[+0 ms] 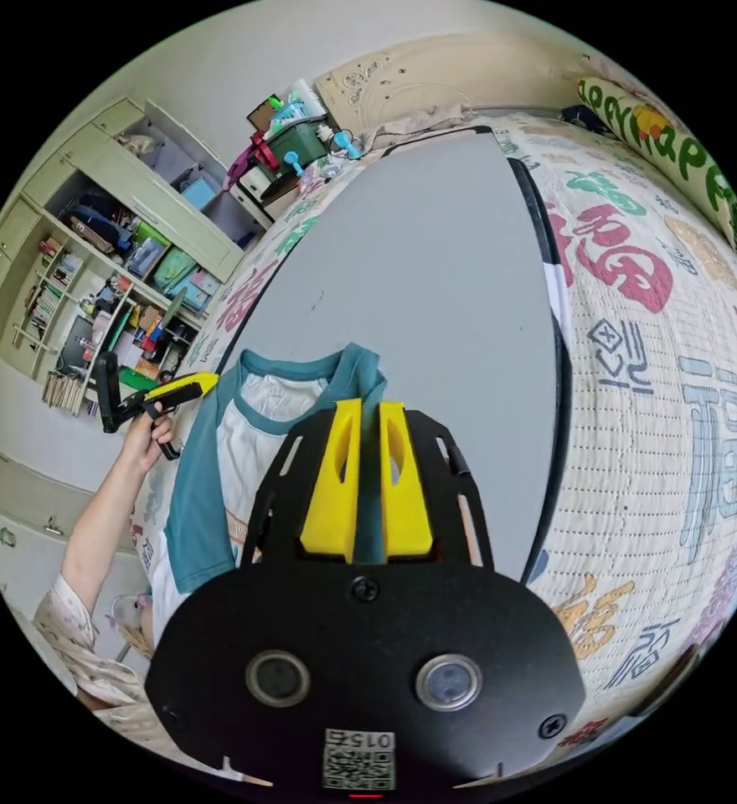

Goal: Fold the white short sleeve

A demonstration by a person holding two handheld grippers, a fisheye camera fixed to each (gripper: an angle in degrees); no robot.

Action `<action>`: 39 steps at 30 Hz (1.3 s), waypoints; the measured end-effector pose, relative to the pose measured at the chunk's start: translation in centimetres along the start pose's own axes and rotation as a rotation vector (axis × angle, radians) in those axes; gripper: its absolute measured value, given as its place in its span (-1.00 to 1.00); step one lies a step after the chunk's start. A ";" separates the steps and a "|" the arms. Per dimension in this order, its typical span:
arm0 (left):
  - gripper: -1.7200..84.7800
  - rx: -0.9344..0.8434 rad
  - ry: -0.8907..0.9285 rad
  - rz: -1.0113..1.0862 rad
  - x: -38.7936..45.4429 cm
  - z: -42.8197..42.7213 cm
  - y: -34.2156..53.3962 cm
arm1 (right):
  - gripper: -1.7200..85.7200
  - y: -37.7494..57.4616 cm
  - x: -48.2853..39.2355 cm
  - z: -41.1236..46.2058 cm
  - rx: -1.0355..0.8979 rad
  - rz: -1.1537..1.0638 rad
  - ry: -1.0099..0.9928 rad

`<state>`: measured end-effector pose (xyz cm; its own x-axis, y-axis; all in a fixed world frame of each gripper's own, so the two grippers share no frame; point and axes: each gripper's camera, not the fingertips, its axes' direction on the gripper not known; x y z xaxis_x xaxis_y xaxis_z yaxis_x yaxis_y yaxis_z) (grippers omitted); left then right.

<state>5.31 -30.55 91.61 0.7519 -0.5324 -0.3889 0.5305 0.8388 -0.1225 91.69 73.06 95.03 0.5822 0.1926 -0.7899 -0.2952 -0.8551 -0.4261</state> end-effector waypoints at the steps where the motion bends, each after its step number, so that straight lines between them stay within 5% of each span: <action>1: -0.88 -0.010 -0.008 0.011 0.1 0.2 -0.2 | -0.91 -0.5 -0.7 -0.3 0.001 0.003 -0.007; 10: -0.96 -0.051 0.022 -0.032 -0.8 1.5 -1.7 | -0.96 -0.6 -7.0 -5.1 0.118 0.006 0.018; 17: -0.81 -0.013 0.047 -0.072 -2.1 0.5 -1.5 | -0.96 -0.4 -10.7 -5.8 0.116 0.014 0.004; 28: -0.96 -0.055 -0.043 0.046 1.0 -2.7 -2.3 | -0.96 1.3 -14.1 -3.8 0.113 0.062 0.017; 39: -0.98 0.258 -0.124 0.064 4.8 -18.7 -7.2 | -0.96 1.8 -20.5 -10.5 0.315 -0.009 0.178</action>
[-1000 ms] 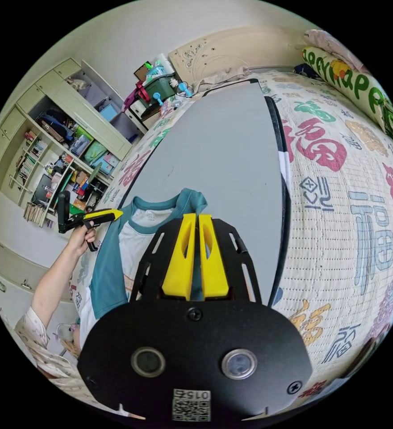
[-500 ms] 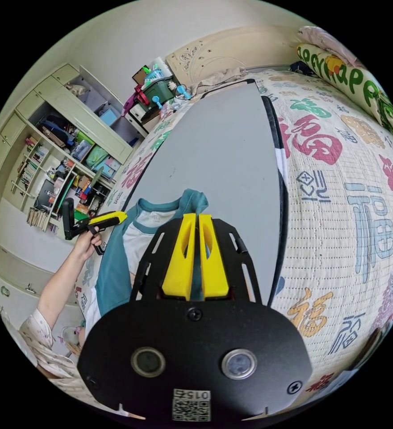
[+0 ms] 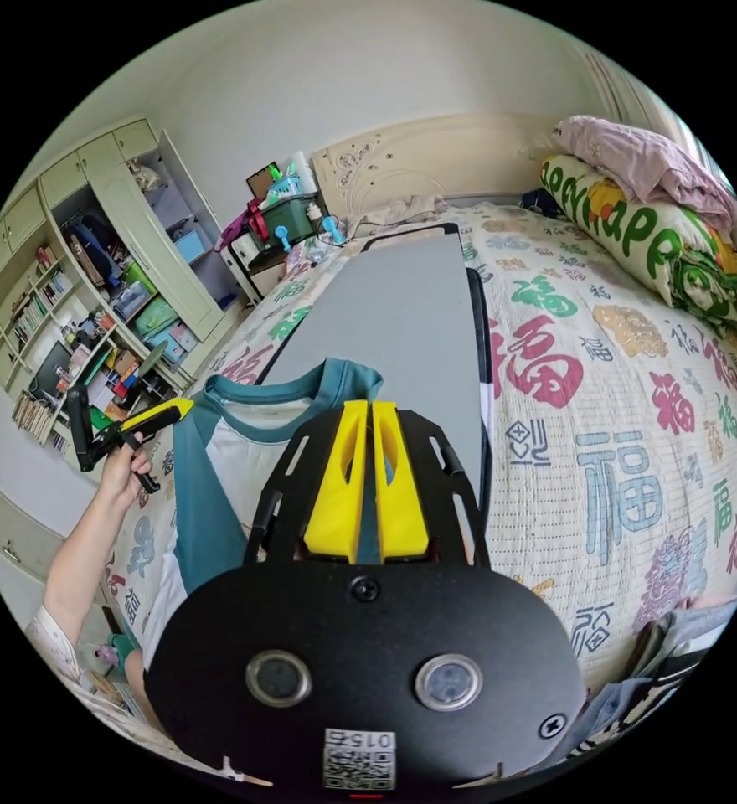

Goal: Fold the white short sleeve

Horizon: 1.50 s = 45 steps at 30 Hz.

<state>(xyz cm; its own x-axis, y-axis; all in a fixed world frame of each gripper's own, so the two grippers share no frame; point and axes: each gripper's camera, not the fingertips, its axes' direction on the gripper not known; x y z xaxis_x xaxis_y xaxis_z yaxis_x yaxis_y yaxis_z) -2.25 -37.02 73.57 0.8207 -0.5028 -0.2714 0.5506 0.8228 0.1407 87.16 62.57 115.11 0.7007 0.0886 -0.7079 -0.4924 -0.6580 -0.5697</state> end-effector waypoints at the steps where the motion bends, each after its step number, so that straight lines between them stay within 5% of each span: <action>1: -0.98 0.020 0.004 0.016 0.3 -1.1 -0.3 | -0.96 0.5 -0.4 -1.3 0.021 -0.013 -0.006; 8: -0.97 0.084 0.170 0.247 4.7 -15.6 6.2 | -0.96 14.5 -1.2 -12.4 0.023 -0.210 -0.209; 15: -0.97 -0.003 0.424 0.367 12.2 -28.0 26.2 | -0.96 37.4 1.7 -18.7 -0.212 -0.204 -0.542; 20: -0.97 -0.235 0.454 0.398 15.6 -29.9 33.9 | -0.95 52.4 2.2 -15.5 -0.504 -0.249 -0.298; 24: -0.97 -0.257 0.441 0.323 14.7 -34.5 36.4 | -0.95 57.9 3.3 -16.3 -0.523 -0.249 -0.217; 34: -0.95 -0.073 0.296 0.151 14.0 -48.5 41.7 | -0.95 67.6 4.9 -19.5 -0.365 -0.263 -0.289; 45: -0.98 0.410 0.152 -0.086 8.9 -65.7 51.9 | -0.95 78.0 8.2 -21.8 -0.188 -0.365 -0.239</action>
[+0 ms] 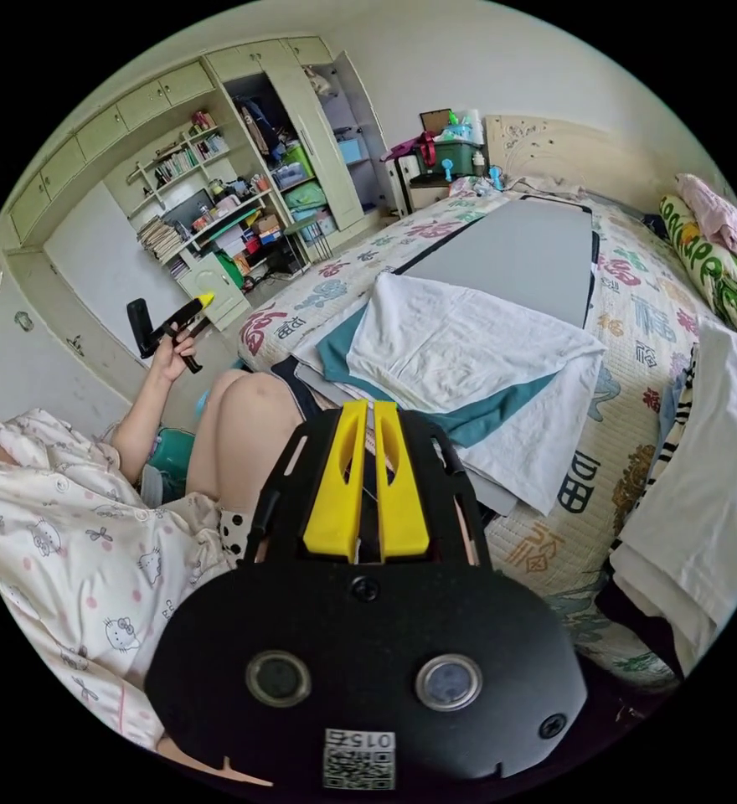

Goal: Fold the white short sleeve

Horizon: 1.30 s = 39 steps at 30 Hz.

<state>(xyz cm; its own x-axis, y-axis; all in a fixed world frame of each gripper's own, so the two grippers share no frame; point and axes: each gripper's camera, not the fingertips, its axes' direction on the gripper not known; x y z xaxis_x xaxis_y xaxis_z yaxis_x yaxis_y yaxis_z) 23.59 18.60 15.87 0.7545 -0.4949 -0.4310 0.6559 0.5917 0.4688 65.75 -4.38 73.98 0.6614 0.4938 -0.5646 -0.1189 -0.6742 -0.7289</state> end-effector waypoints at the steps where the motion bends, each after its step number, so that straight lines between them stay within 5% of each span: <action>1: -0.98 0.008 0.014 -0.006 -0.3 -0.4 0.0 | -0.95 1.0 0.1 -0.1 0.028 -0.005 0.012; 5: -0.98 0.013 0.194 -0.073 -3.1 0.1 0.0 | -0.95 3.8 0.4 -0.4 0.114 -0.057 0.050; 15: -0.85 -0.005 0.212 -0.246 -9.4 8.5 0.9 | -0.88 5.5 1.5 -3.9 0.417 -0.290 0.058; 18: -0.82 -0.008 0.204 -0.305 -11.5 11.4 1.8 | -0.83 7.5 0.0 -0.4 0.459 -0.416 0.238; 21: -0.81 -0.002 0.199 -0.361 -13.7 14.7 2.8 | -0.83 9.1 0.7 6.4 0.389 -0.459 0.320; 31: -0.71 -0.079 0.107 -0.548 -23.2 29.4 3.9 | -0.79 9.6 13.2 27.6 0.043 -0.283 0.032; 39: -0.67 -0.340 0.224 -0.609 -29.2 46.3 3.3 | -0.77 7.7 17.1 36.8 -0.087 -0.332 0.016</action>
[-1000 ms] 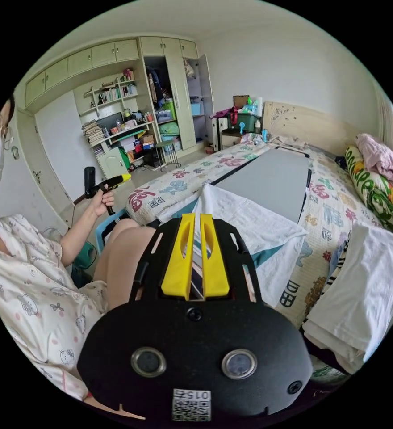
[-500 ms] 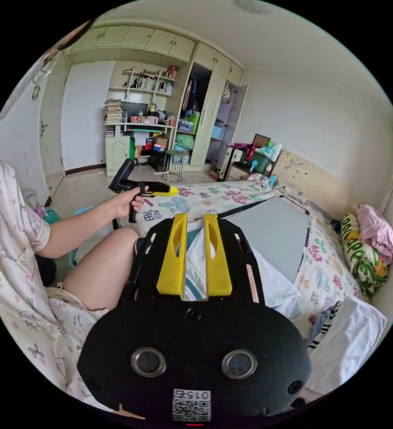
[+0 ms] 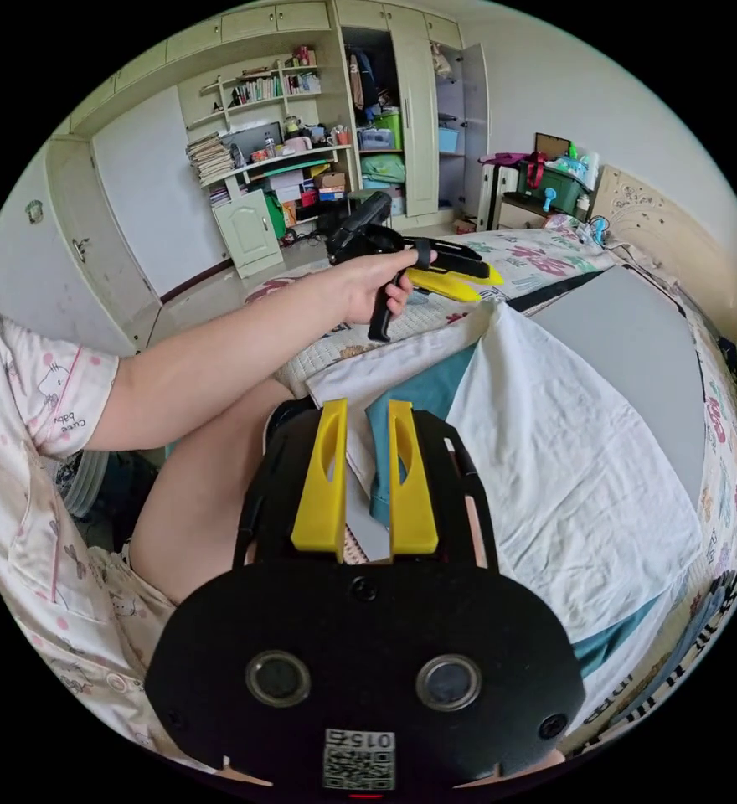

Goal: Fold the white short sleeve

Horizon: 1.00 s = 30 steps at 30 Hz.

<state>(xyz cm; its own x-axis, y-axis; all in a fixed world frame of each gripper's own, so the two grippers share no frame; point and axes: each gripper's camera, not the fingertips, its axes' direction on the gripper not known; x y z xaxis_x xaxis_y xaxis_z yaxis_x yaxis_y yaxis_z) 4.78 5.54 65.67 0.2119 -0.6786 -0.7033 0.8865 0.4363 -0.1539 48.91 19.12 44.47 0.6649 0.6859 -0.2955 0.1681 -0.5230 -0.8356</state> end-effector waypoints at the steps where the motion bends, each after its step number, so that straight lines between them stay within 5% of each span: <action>1: -0.67 -0.015 0.009 0.004 -0.1 1.4 -1.0 | -0.77 -0.3 0.7 1.3 -0.024 -0.004 0.003; 9: -0.79 -0.167 -0.175 0.106 2.5 8.2 -3.7 | -0.84 -0.1 5.1 5.2 -0.132 0.023 0.074; 23: -0.67 -0.058 -0.204 0.070 5.8 8.6 -2.2 | -0.97 -1.1 9.5 -1.5 -0.047 0.066 0.015; 30: -0.97 -0.041 -0.110 0.096 7.9 8.3 -2.6 | -0.97 -2.8 9.6 -3.2 -0.070 0.059 0.023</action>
<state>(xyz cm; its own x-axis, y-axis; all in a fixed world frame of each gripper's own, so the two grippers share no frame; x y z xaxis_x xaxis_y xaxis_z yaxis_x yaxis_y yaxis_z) 7.56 -5.88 66.28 0.3410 -0.6923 -0.6359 0.8427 0.5250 -0.1196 57.18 25.55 45.44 0.6916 0.6415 -0.3319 0.1783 -0.5969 -0.7823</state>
